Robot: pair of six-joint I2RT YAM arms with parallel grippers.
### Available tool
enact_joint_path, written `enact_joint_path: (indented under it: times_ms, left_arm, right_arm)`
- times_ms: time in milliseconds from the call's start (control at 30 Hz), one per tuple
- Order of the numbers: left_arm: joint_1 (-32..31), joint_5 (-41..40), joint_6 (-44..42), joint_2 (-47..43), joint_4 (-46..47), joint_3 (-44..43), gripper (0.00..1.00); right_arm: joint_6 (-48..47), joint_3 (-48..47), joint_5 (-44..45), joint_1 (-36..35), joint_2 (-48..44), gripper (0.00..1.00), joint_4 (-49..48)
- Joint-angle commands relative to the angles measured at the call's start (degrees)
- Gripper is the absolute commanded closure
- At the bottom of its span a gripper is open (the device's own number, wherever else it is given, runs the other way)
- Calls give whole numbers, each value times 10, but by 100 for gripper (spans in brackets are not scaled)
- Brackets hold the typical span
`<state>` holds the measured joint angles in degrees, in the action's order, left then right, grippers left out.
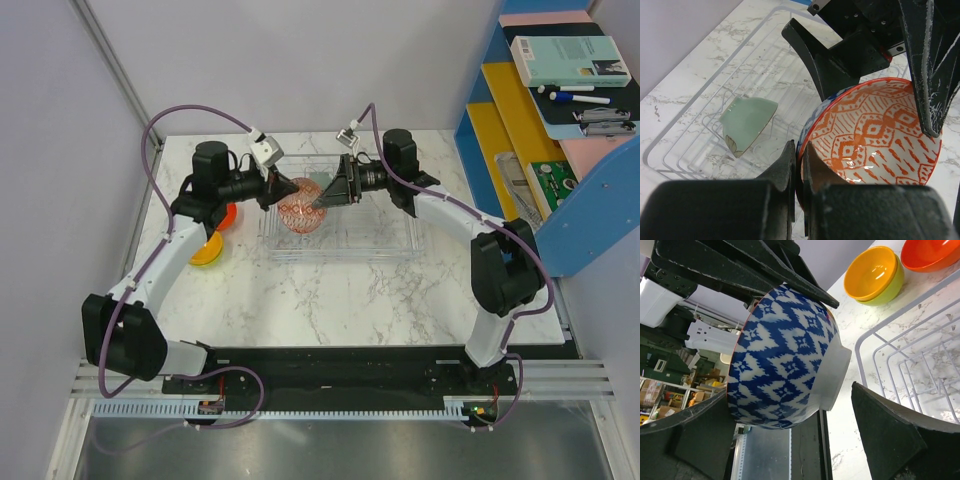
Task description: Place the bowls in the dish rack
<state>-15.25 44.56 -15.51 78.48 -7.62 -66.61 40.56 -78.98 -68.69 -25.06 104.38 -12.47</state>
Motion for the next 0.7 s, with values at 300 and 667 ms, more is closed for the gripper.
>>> enact_joint_path:
  times_ms: [300,667]
  left_arm:
    - [-5,19,32,-14,47,-11,98]
    - [-11,13,26,-9,41,-6,94]
  right_arm:
    - [54,8,-20,-1,-10,21,-97]
    - [62,18,-17,-1,-13,89,-123]
